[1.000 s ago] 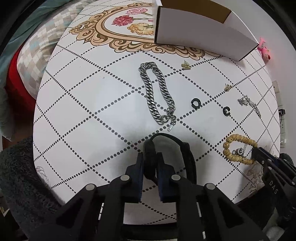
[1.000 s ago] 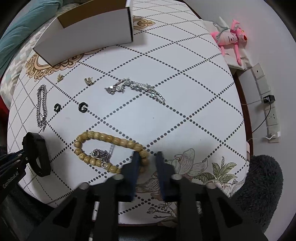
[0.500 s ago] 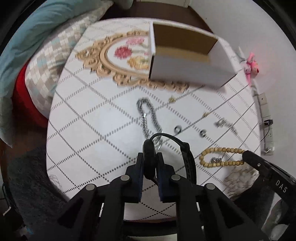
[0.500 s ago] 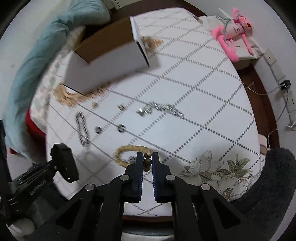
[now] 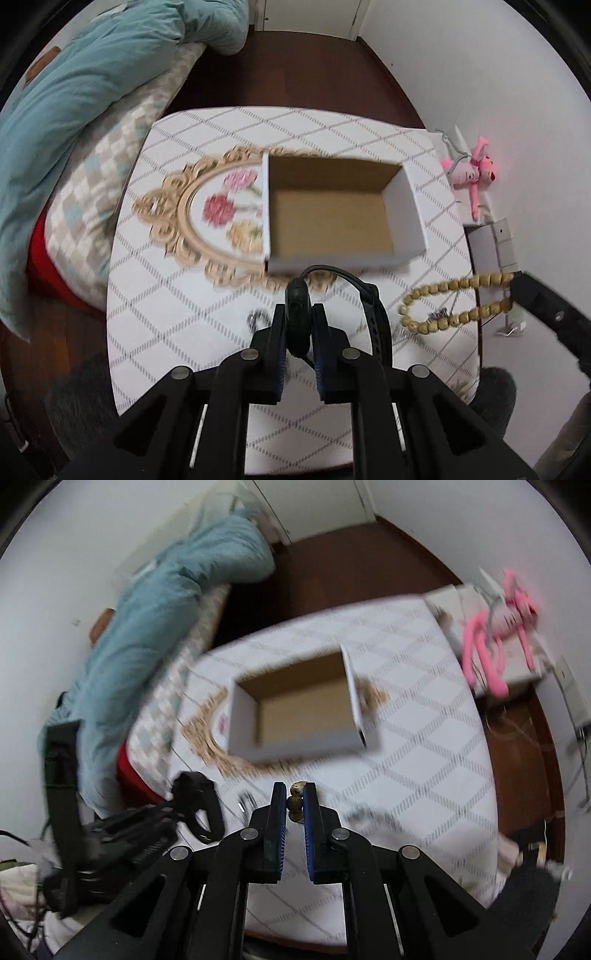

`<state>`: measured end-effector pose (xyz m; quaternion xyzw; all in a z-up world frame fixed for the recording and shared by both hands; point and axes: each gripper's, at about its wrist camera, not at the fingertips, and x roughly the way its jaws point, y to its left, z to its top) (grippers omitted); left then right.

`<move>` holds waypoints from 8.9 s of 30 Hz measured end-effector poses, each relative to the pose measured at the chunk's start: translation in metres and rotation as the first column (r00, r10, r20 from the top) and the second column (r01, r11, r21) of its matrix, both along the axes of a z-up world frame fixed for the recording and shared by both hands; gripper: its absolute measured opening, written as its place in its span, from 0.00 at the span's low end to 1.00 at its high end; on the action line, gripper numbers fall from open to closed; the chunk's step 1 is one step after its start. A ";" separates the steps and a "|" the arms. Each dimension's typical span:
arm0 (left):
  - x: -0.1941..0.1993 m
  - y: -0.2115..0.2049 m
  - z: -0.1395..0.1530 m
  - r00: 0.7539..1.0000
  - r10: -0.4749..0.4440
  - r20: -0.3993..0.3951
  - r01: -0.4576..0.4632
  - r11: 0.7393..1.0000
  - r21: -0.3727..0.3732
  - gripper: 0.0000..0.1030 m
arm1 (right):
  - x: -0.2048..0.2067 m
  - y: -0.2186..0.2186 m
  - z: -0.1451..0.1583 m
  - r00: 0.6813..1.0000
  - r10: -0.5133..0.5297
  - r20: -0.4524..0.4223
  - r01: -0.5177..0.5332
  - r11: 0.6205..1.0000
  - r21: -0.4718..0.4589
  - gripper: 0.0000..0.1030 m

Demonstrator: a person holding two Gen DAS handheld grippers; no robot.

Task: Organize jewelry
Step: 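Carry the watch with the left gripper into the white box while the right gripper drops the bead bracelet there, then withdraw both grippers from the box toward the remaining jewelry, then grasp the silver chain bracelet with the left gripper while the right gripper grasps the silver necklace, then carry the chain bracelet with the left gripper into the box while the right gripper drops the necklace there, then withdraw both grippers from the box toward the black rings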

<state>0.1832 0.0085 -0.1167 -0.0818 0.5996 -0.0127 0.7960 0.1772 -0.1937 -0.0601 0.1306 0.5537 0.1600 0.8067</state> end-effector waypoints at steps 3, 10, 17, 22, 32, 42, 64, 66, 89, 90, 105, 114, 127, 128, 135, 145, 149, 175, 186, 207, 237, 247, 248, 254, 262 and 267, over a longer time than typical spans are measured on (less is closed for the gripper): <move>0.032 0.002 -0.003 1.000 -0.007 -0.008 0.008 1.000 0.008 0.10 | 0.033 0.010 0.007 0.999 0.013 0.029 -0.013 1.000 -0.012 0.09; 0.090 0.004 -0.020 0.998 -0.023 -0.065 0.022 1.000 -0.012 0.10 | 0.100 0.031 -0.022 0.999 0.026 -0.028 -0.027 0.999 -0.043 0.09; 0.122 -0.004 -0.033 0.990 -0.050 -0.130 0.054 0.998 0.022 0.18 | 0.134 0.033 -0.054 0.994 0.056 -0.099 -0.059 0.998 -0.030 0.09; 0.118 0.003 -0.027 0.996 -0.010 -0.085 0.013 0.999 0.038 0.72 | 0.136 0.025 -0.091 0.977 0.059 -0.205 -0.077 0.994 -0.080 0.19; 0.085 0.017 -0.039 0.999 0.048 0.022 -0.050 0.987 0.155 1.00 | 0.107 0.022 -0.101 0.994 0.035 -0.105 -0.068 0.941 -0.331 0.93; 0.063 0.017 -0.044 0.996 0.063 0.067 -0.074 0.982 0.176 1.00 | 0.094 0.031 -0.110 0.998 0.038 -0.056 -0.058 0.906 -0.418 0.96; -0.011 0.005 0.048 0.958 0.065 0.280 -0.117 0.978 0.174 1.00 | 0.019 0.012 0.000 0.977 -0.027 0.210 0.111 0.910 -0.398 0.96; -0.017 0.005 0.055 0.954 0.068 0.293 -0.121 0.979 0.167 1.00 | 0.011 0.009 0.012 0.971 -0.037 0.234 0.127 0.915 -0.384 0.96; -0.062 0.019 -0.037 0.979 0.132 0.156 -0.161 0.968 0.193 1.00 | -0.039 -0.018 -0.059 0.991 -0.089 0.101 0.116 0.943 -0.313 0.96; -0.063 0.020 -0.049 0.981 0.141 0.135 -0.165 0.969 0.182 0.99 | -0.040 -0.021 -0.070 0.992 -0.097 0.083 0.119 0.943 -0.310 0.95; -0.057 0.007 -0.131 0.994 0.110 -0.017 -0.109 0.992 0.065 0.84 | -0.043 -0.050 -0.157 0.986 -0.162 -0.050 0.141 0.947 -0.287 0.71; -0.055 -0.016 -0.122 0.998 0.034 0.058 -0.042 0.987 0.154 0.13 | -0.042 -0.048 -0.171 0.992 -0.121 -0.048 0.107 0.969 -0.224 0.71; -0.075 0.004 -0.111 0.996 0.067 0.050 -0.069 0.997 0.026 0.02 | -0.055 -0.008 -0.178 0.998 -0.042 0.056 0.060 0.930 -0.363 0.06; -0.075 0.010 -0.112 0.996 0.076 0.046 -0.077 0.997 0.011 0.02 | -0.055 -0.008 -0.177 0.997 -0.046 0.056 0.063 0.932 -0.356 0.05; -0.084 0.032 -0.093 0.990 0.127 0.068 -0.123 0.990 -0.064 0.01 | -0.063 -0.024 -0.173 0.992 -0.120 0.033 0.124 0.968 -0.220 0.04; -0.058 0.030 -0.120 0.992 0.121 -0.041 -0.125 0.985 -0.122 0.27 | -0.061 -0.025 -0.154 0.989 -0.136 0.055 0.143 0.974 -0.177 0.04; -0.053 0.005 -0.120 0.998 0.061 -0.015 -0.061 0.998 -0.002 0.34 | -0.059 -0.029 -0.163 0.988 -0.149 0.032 0.152 0.971 -0.185 0.04; -0.069 0.028 -0.079 0.989 0.112 0.092 -0.098 0.985 -0.143 0.05 | -0.053 -0.035 -0.087 0.983 -0.137 0.120 0.137 0.990 0.004 0.04; -0.056 -0.020 -0.123 1.000 -0.017 -0.009 0.018 0.997 0.078 0.40 | -0.055 -0.036 -0.133 0.986 -0.164 0.024 0.165 0.986 -0.040 0.04; -0.067 0.016 -0.051 0.990 0.043 0.134 -0.027 0.993 -0.119 0.05 | -0.052 -0.042 -0.087 0.984 -0.157 0.084 0.151 0.986 0.074 0.04; 0.082 0.013 -0.001 0.989 -0.036 0.141 0.064 0.978 -0.200 0.07 | 0.126 0.034 -0.045 0.993 0.101 0.059 -0.103 0.994 0.029 0.03; 0.085 0.029 -0.037 0.998 0.039 0.051 -0.038 0.999 -0.019 0.68 | 0.154 0.052 -0.102 0.980 0.159 -0.122 -0.165 0.985 -0.041 0.27; 0.084 0.030 -0.037 0.997 0.044 0.060 -0.044 0.999 0.001 0.72 | 0.151 0.050 -0.102 0.982 0.154 -0.113 -0.160 0.986 -0.049 0.32; 0.070 0.031 -0.043 0.991 0.056 0.121 -0.071 0.990 0.125 0.85 | 0.128 0.040 -0.096 0.993 0.113 -0.024 -0.115 0.973 -0.202 0.65; 0.051 0.022 -0.051 0.987 0.043 0.155 -0.074 0.978 0.197 1.00 | 0.092 0.032 -0.104 0.996 0.074 0.057 -0.044 0.906 -0.421 0.99; 0.041 0.018 -0.044 0.983 0.043 0.176 -0.078 0.978 0.193 1.00 | 0.082 0.028 -0.099 0.995 0.057 0.084 -0.015 0.905 -0.426 1.00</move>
